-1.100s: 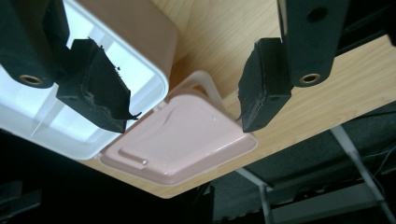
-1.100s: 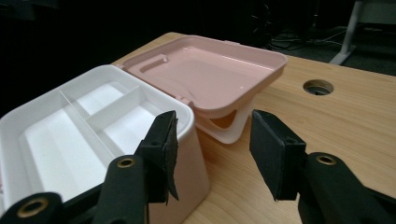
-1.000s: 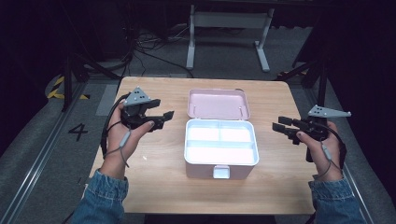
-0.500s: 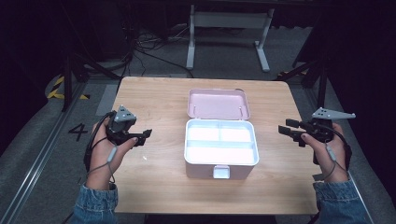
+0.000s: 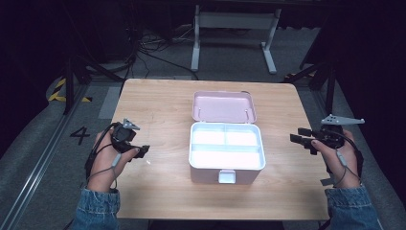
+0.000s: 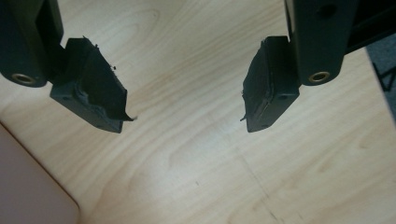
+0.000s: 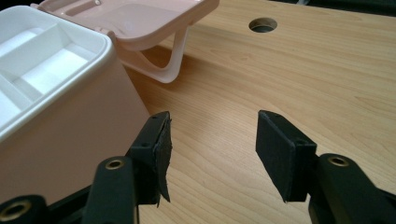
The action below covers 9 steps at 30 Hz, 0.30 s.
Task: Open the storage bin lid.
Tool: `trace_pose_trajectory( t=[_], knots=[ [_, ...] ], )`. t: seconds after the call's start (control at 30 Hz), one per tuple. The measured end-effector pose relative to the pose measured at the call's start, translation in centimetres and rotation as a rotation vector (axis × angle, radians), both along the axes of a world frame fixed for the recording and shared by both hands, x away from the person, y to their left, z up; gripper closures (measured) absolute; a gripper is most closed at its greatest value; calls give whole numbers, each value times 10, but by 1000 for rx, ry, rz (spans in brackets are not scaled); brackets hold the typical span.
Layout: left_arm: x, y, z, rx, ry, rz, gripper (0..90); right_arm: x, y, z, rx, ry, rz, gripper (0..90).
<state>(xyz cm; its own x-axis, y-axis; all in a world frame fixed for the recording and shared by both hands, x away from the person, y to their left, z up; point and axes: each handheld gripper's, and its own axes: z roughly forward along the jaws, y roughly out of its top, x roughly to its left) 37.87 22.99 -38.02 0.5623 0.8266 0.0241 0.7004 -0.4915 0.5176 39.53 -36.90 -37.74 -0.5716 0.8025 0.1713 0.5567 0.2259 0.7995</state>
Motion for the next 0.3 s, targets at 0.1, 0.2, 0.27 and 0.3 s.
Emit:
trace_pose_trajectory(
  t=[0.1, 0.2, 0.27, 0.3],
  knots=[
    [0, -5, -3, -18, 21, -35, 309, 1, -1, -3, -3, 14, -2, 462],
    [0, -7, -2, -34, 20, -52, 308, 1, 0, -5, -3, 22, -3, 460],
    [0, -8, -2, -59, 24, -57, 308, 2, 0, -5, -4, 24, -2, 459],
    [0, -8, -1, -66, 18, -66, 307, 2, 0, -5, -3, 25, 0, 459]
  ],
)
